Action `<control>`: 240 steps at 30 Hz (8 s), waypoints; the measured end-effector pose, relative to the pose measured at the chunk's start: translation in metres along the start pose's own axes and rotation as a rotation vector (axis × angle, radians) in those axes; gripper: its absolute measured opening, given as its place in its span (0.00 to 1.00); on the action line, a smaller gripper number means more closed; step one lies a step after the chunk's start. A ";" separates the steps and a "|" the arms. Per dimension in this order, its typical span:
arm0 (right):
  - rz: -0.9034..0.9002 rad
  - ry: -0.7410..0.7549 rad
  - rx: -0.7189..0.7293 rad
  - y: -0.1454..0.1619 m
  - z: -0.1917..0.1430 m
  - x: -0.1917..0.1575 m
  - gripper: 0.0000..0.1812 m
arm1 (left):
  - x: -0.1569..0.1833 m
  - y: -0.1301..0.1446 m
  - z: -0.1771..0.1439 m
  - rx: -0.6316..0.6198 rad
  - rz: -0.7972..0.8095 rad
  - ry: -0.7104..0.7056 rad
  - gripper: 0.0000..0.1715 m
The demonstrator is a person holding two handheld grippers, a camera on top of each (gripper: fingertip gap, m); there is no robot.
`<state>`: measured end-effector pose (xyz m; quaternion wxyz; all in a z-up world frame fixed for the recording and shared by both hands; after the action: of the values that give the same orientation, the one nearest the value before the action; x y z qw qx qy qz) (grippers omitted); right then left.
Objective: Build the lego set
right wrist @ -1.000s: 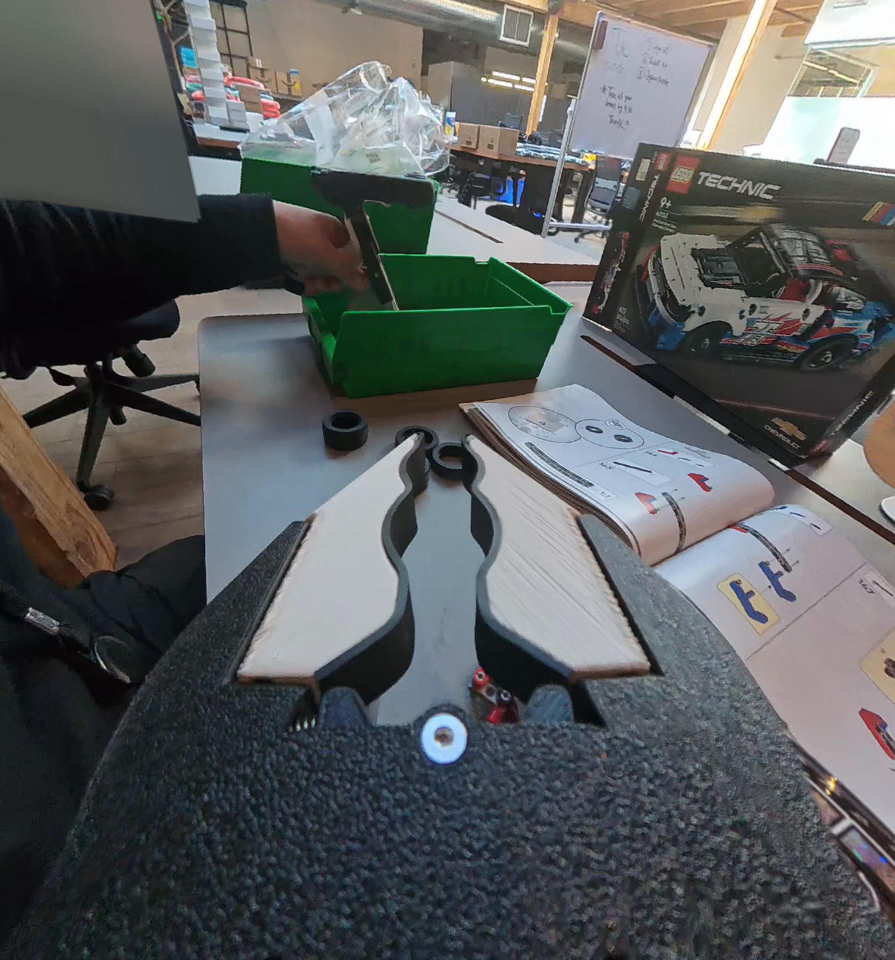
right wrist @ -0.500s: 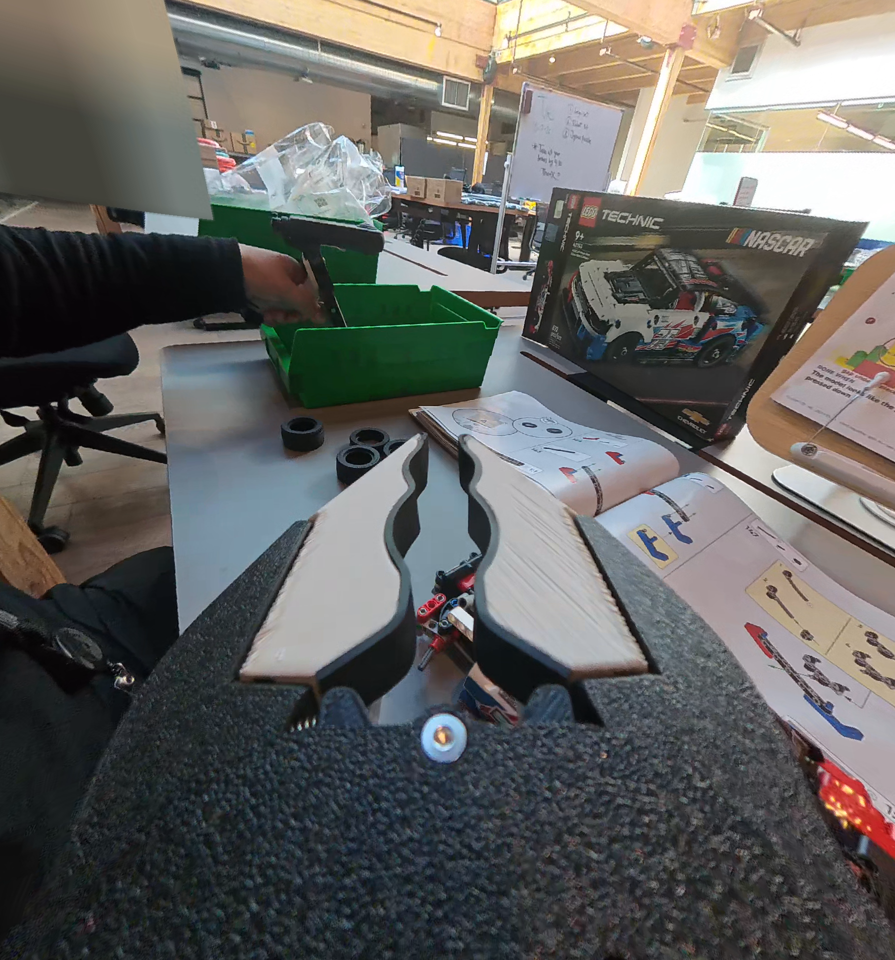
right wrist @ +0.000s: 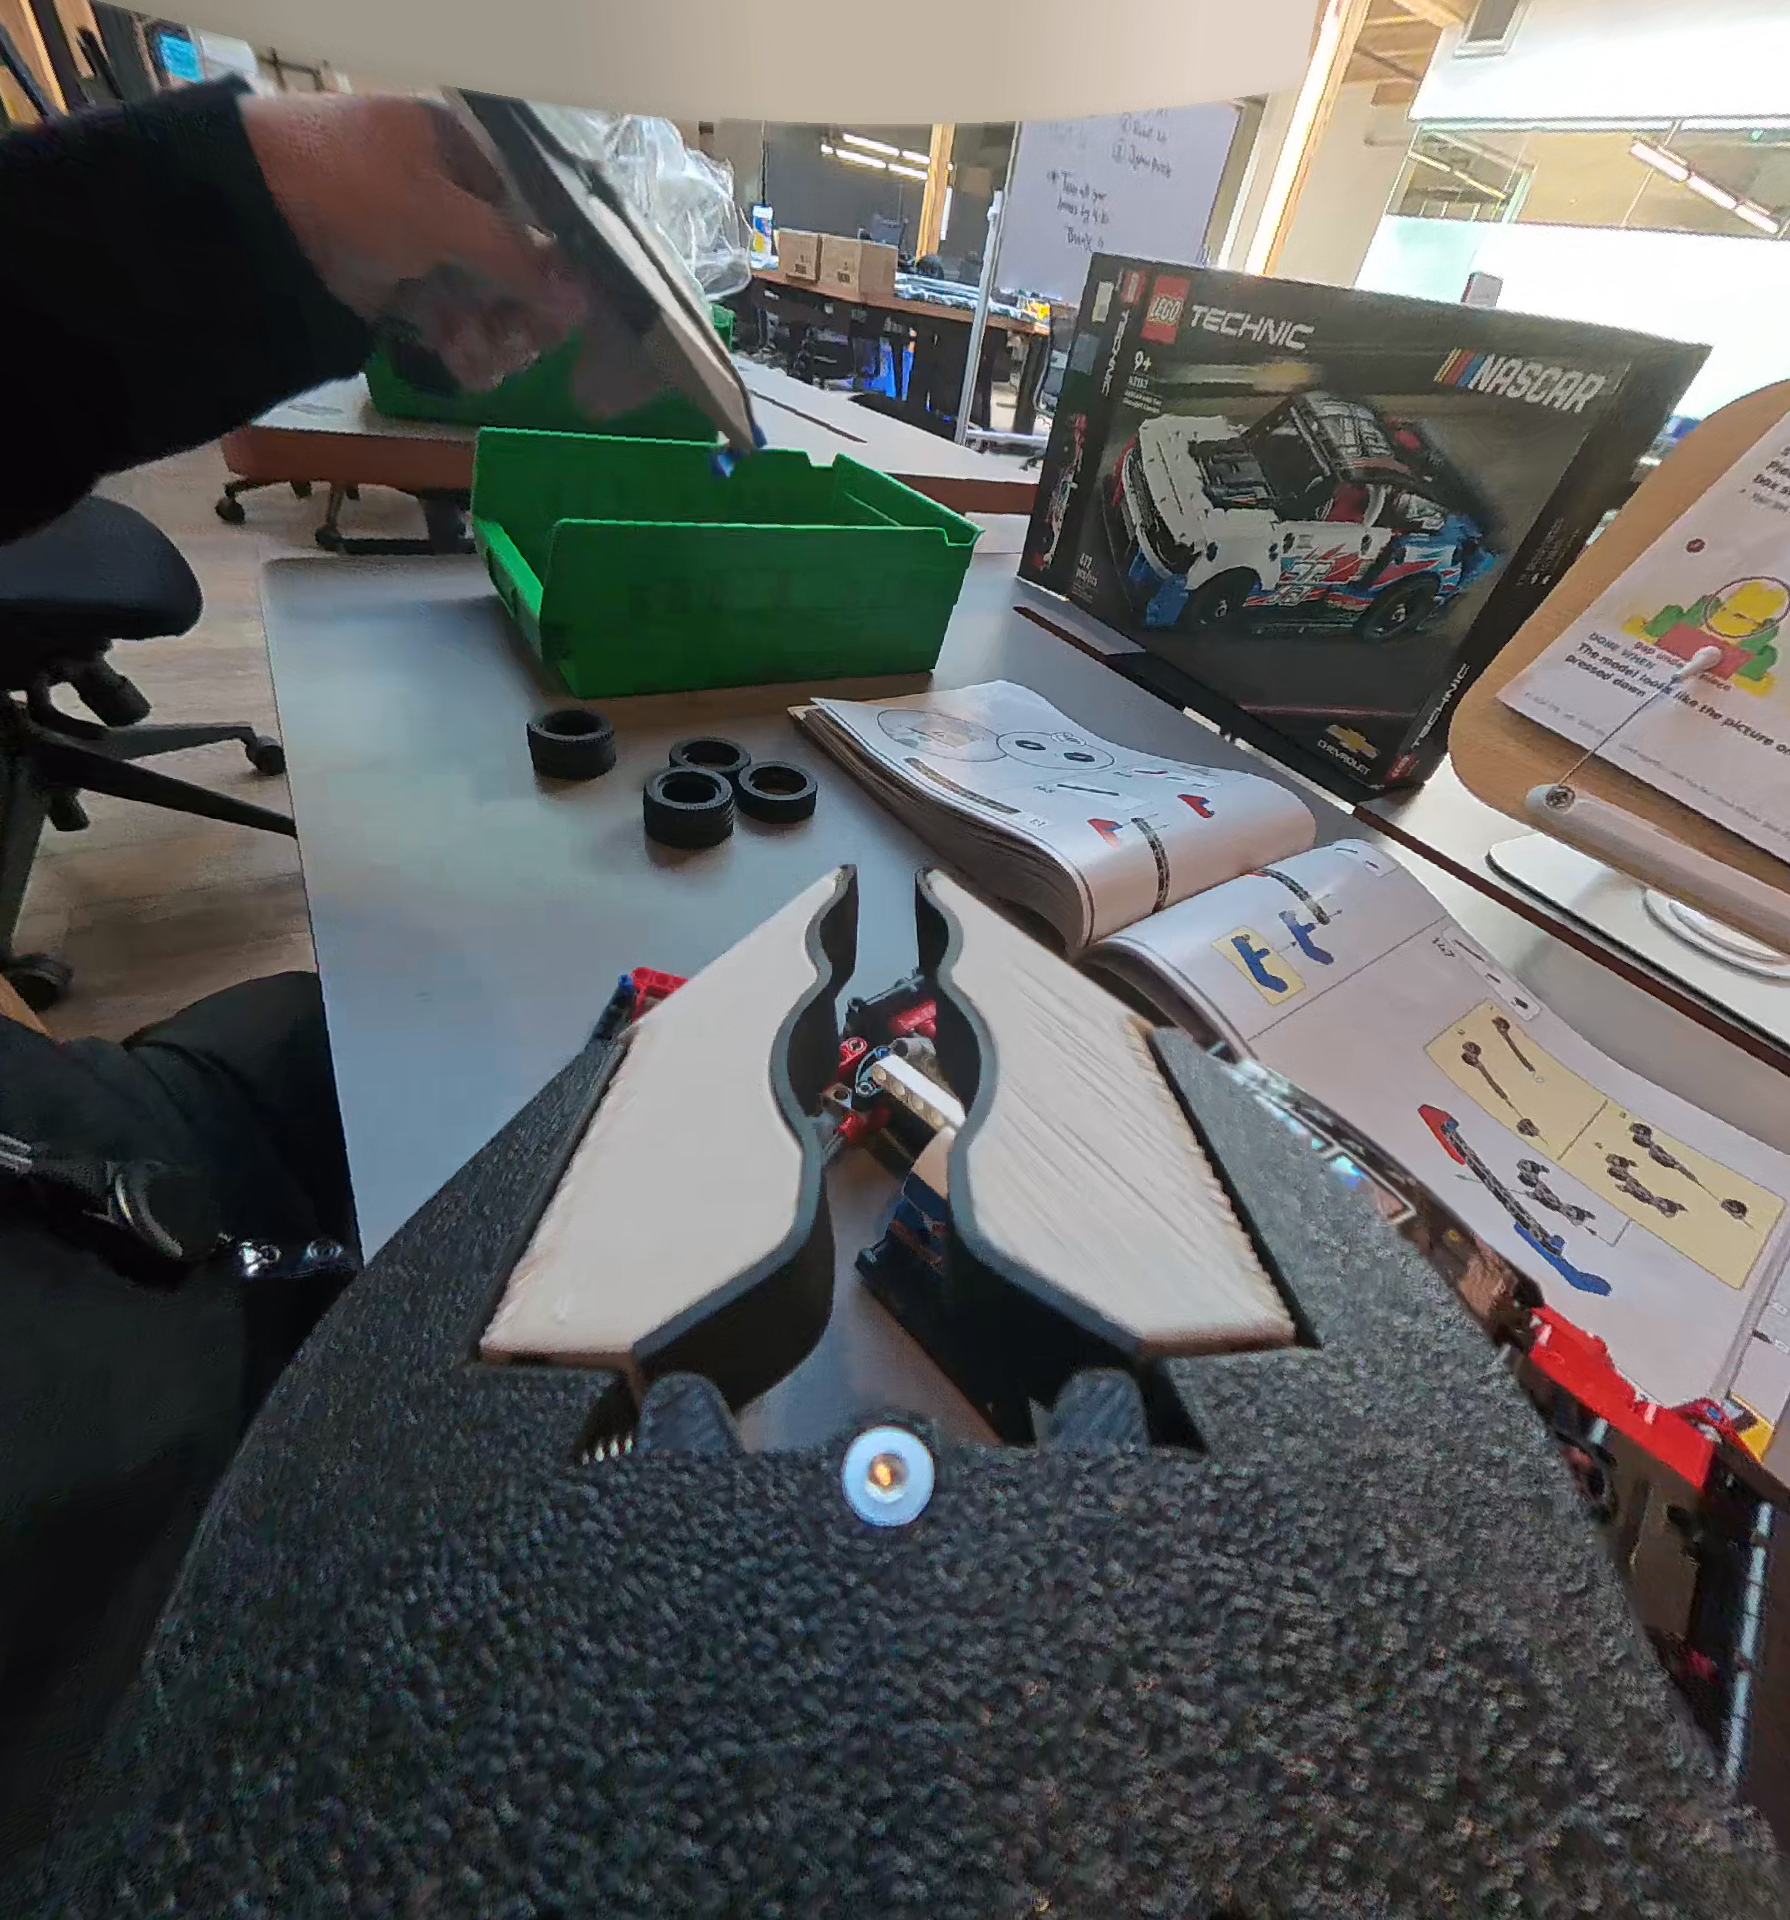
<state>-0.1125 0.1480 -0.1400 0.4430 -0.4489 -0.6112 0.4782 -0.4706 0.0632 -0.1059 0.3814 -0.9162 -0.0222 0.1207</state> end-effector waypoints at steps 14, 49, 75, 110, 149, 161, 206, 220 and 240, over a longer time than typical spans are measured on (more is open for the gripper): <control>0.023 -0.033 -0.017 0.016 -0.007 -0.017 0.06 | 0.266 0.048 0.068 -0.137 0.224 0.476 0.03; -0.045 -0.173 -0.113 -0.010 0.082 -0.007 0.00 | 0.119 0.137 -0.033 0.306 0.021 0.525 0.28; -0.045 -0.168 -0.190 -0.008 0.103 -0.010 0.01 | -0.182 0.080 0.129 -0.438 0.125 -0.032 0.14; -0.055 -0.106 -0.135 0.007 0.043 -0.006 0.00 | -0.099 0.028 0.058 -0.299 0.222 0.020 0.02; -0.075 -0.122 -0.153 0.011 0.046 -0.010 0.00 | 0.126 0.060 -0.003 0.082 0.102 0.434 0.14; -0.112 -0.147 -0.192 -0.017 0.089 -0.004 0.00 | -0.124 0.087 -0.031 -0.019 -0.017 -0.189 0.19; -0.091 -0.122 -0.226 -0.015 0.080 -0.016 0.00 | -0.079 0.143 0.082 -0.350 0.623 0.306 0.05; -0.082 -0.100 -0.162 -0.019 0.058 -0.012 0.00 | -0.065 0.102 0.020 -0.070 0.615 0.304 0.02; -0.055 -0.025 -0.060 -0.003 -0.025 -0.014 0.00 | 0.238 0.067 0.073 -0.131 0.825 0.592 0.02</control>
<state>-0.0859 0.1383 -0.1352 0.4347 -0.4389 -0.6429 0.4529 -0.2605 0.0983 -0.2513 0.2337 -0.8656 0.4428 -0.0051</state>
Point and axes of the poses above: each gripper's, where its closed fingertips meet, z out along the fingers, y out of its underside, x = y × z across the jaws, the point moved 4 cm from there along -z, back along the fingers, and after that the axes turned 13 degrees about -y, right-handed, at the moved point
